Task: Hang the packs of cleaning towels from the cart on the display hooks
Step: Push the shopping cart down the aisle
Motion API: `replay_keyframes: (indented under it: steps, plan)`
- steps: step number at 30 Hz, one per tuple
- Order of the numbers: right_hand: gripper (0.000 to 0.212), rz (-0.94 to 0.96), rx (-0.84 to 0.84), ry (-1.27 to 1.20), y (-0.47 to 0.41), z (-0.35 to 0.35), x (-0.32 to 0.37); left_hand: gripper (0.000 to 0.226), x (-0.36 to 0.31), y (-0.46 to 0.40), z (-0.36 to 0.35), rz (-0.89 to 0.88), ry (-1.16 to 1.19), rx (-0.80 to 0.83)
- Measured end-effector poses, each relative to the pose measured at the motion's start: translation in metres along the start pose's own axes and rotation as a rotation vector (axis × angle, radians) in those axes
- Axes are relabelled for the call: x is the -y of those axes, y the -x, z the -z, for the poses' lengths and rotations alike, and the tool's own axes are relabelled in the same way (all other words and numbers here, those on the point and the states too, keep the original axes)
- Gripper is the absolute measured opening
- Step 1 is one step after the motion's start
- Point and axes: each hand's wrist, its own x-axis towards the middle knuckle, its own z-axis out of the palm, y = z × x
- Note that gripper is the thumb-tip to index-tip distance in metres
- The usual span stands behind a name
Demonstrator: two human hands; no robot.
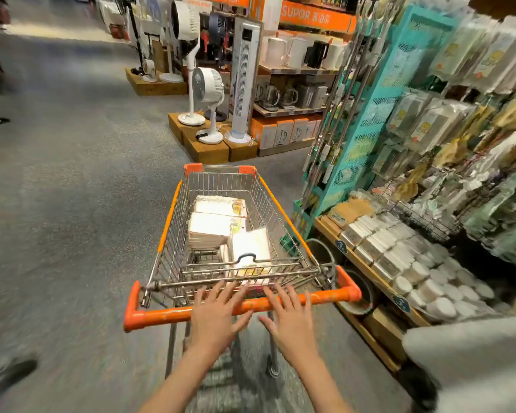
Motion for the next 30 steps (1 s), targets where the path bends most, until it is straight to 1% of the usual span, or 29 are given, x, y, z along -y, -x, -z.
replay_keyframes:
  steps: [1,2,5,8,12,18,21,25,29,30]
  plan:
    - [0.049,0.004,0.036,-0.005,0.002,0.002,0.0,0.055,-0.002,0.002,-0.001,-0.003,-0.024,0.019]
    - [0.046,0.008,0.016,-0.011,0.002,0.001,0.0,0.055,-0.003,0.002,0.0,0.004,-0.023,0.03]
    - [0.05,-0.029,0.005,-0.047,0.001,0.002,0.002,0.054,-0.007,0.001,-0.001,0.034,-0.02,0.005]
    - [0.048,-0.054,-0.015,-0.039,-0.001,0.003,0.003,0.053,-0.007,-0.001,0.0,0.069,-0.026,0.03]
    - [0.047,-0.053,-0.032,-0.066,-0.008,0.001,0.007,0.054,0.001,-0.008,0.002,0.074,-0.015,0.074]
    - [0.045,0.021,-0.049,-0.083,-0.036,-0.009,0.006,0.037,0.024,-0.033,-0.004,0.052,-0.026,0.018]
    - [0.04,0.052,-0.032,-0.069,-0.049,-0.018,0.004,0.038,0.038,-0.046,-0.008,0.044,-0.033,0.03]
    - [0.047,0.021,-0.003,-0.044,-0.075,-0.028,0.011,0.039,0.058,-0.073,-0.014,0.025,-0.03,0.008]
    - [0.047,0.012,0.004,-0.012,-0.107,-0.033,0.024,0.043,0.084,-0.102,-0.018,-0.001,0.02,0.046]
    - [0.044,0.007,0.002,0.001,-0.114,-0.035,0.028,0.042,0.092,-0.108,-0.02,-0.009,0.028,0.035]
